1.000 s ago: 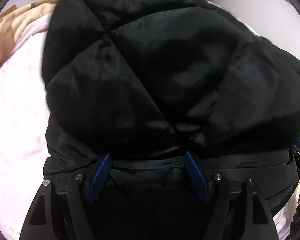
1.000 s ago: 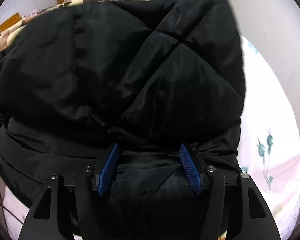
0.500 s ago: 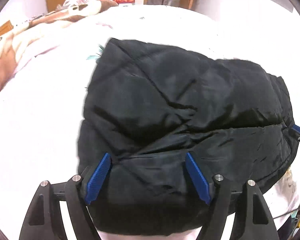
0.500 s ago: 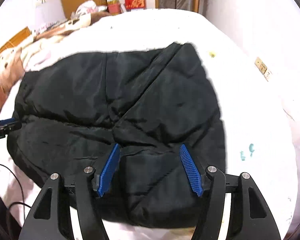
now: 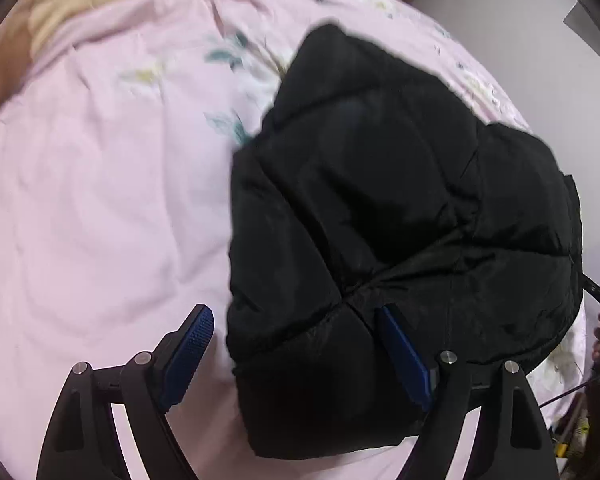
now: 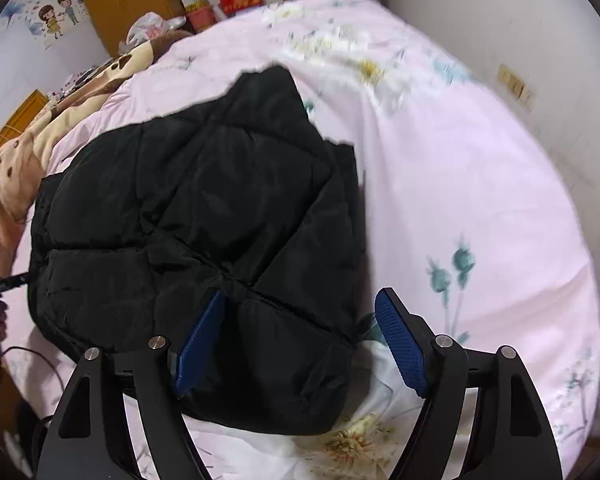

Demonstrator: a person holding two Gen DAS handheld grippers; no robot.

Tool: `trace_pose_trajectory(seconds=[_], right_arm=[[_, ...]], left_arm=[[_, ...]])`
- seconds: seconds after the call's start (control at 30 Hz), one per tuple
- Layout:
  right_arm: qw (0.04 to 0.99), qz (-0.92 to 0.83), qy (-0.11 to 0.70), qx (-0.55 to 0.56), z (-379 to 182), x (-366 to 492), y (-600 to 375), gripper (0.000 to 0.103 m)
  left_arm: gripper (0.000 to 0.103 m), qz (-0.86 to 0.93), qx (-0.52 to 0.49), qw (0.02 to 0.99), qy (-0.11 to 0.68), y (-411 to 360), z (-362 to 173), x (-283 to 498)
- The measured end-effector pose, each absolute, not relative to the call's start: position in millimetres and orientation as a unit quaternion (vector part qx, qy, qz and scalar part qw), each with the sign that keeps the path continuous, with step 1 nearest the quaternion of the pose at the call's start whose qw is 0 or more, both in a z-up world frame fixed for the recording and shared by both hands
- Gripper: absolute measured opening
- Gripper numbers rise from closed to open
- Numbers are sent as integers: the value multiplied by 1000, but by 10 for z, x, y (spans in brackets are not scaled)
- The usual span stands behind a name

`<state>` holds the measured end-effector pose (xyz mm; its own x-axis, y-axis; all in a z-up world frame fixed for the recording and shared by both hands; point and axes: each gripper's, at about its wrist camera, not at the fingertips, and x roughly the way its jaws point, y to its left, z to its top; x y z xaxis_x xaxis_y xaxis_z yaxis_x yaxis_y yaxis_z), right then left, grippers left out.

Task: Fold large clothes

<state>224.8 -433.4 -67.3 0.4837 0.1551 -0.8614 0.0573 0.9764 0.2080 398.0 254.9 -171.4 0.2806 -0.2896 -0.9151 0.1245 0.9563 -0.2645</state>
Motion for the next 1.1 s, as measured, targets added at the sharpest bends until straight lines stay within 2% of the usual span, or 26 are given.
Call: trace_pose_trajectory(seconds=[0.13,0.2,0.23,0.3,0.63,0.67,0.87,1.0,1.1], right_arm=[[839,60,524,133,-874,2354,-4441,80],[832,69,531,146,-980,2351,-4437,89],[828,77,534,154,-1031,2374,-4437,90],[817,93,544,167,-1131,2452,-4429,92],[784,158,576,171,-1383,2715,-4278,92],[780,160,581,167,-1396,2728,-4235,91],[792,146,583,110,-1273,2681,-4012,68],[809,125,573,51,-1172,2569,-3831,53],[817,105,567,13,-1129,2505,-3685,51]], left_arm=[[91,-156,-64,782,600,2582,-1918,4184],[96,-169,-69,774,607,2467,-1996,4252],[101,-169,-71,769,613,2451,-2049,4306],[103,-174,-74,764,617,2419,-2112,4380],[103,-187,-98,739,640,2401,-2342,4614],[101,-186,-91,739,641,2378,-2332,4627],[79,-165,-64,752,635,2177,-2223,4663],[60,-141,-40,766,626,2064,-2096,4677],[57,-124,-18,775,619,1851,-2062,4682]])
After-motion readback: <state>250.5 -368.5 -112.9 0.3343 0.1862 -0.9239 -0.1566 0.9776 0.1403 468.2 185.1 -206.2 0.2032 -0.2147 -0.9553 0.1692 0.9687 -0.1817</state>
